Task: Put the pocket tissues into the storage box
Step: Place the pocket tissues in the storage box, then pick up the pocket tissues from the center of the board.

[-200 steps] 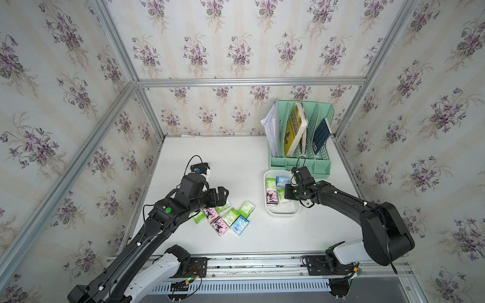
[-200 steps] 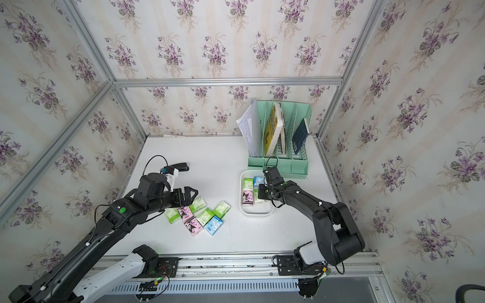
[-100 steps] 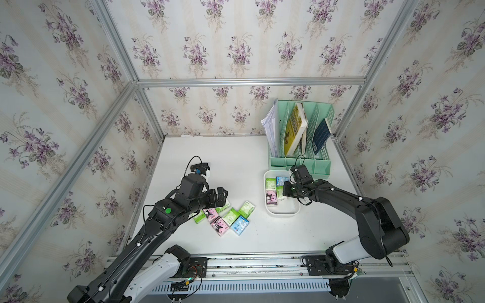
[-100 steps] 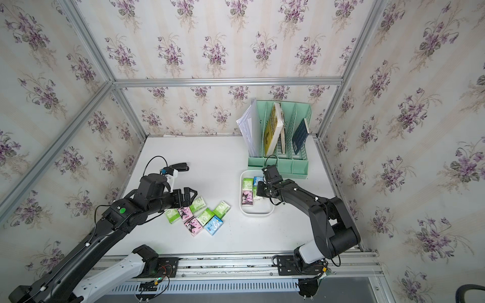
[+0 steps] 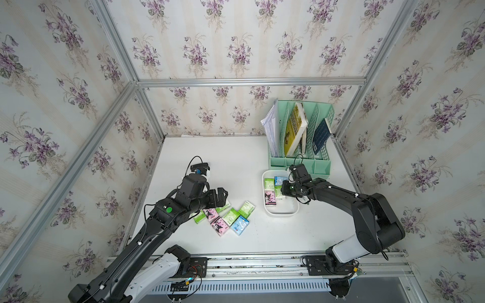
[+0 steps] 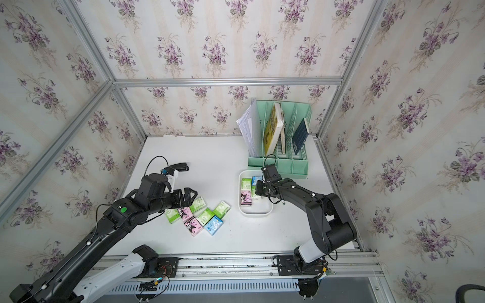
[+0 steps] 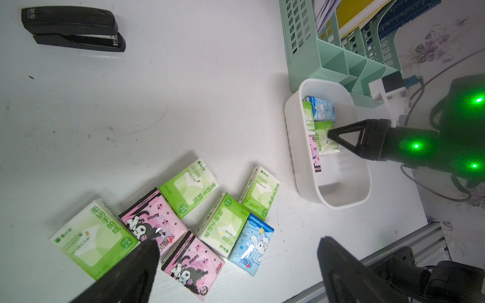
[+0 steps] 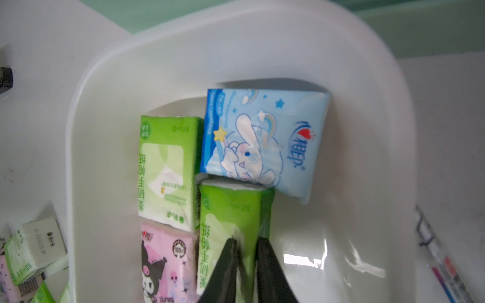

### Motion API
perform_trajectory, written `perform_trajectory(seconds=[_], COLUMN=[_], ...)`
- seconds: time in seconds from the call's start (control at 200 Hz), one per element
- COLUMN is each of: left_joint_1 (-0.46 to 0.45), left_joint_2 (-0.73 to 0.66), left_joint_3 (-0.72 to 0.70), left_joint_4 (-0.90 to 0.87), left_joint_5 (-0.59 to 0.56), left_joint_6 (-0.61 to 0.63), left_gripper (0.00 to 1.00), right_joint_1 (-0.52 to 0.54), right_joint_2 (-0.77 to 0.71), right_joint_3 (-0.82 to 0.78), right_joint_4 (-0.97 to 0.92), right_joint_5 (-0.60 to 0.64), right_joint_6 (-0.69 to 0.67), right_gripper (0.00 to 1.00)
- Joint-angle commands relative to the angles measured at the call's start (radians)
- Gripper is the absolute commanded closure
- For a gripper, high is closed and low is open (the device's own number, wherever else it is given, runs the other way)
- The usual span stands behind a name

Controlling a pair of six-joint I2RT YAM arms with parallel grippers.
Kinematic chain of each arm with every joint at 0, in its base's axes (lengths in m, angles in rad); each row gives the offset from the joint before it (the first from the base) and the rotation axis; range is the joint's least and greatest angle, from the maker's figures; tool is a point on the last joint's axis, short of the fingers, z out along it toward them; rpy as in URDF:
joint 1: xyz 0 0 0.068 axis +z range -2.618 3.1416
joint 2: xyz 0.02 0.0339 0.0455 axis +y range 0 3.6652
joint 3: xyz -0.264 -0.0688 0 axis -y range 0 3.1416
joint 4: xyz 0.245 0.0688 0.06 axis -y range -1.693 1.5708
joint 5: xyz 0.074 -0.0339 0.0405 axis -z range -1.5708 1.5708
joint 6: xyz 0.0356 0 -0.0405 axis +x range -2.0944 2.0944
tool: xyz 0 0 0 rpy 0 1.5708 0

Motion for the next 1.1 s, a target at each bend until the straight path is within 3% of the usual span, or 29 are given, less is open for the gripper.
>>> perform_trajectory(seconds=[0.0,0.24,0.59,0.839,1.099], left_joint_1=[-0.001,-0.001,-0.001,0.022,0.213], left_joint_2=[0.012,0.019,0.023,-0.016,-0.081], left_joint_3=[0.016,0.025,0.031,0.035,-0.037], left_joint_4=[0.013,0.016,0.017,-0.041,-0.062], left_joint_5=[0.003,0.002,-0.002,-0.102,0.049], left_joint_6=[0.009,0.012,0.015,-0.008,-0.025], left_gripper=[0.01,0.01,0.01,0.01,0.01], right_joint_1=[0.0,0.0,0.017,0.217,0.39], right_joint_2=[-0.002,-0.052,-0.116,-0.08,0.068], right_joint_3=[0.016,0.053,0.086,0.127,0.26], right_joint_4=[0.005,-0.053,-0.125,-0.054,-0.019], right_joint_5=[-0.014,0.018,0.021,-0.019,-0.044], right_joint_6=[-0.005,-0.036,-0.077,-0.097,-0.123], right_gripper=[0.72,0.57,0.53,0.5,0.45])
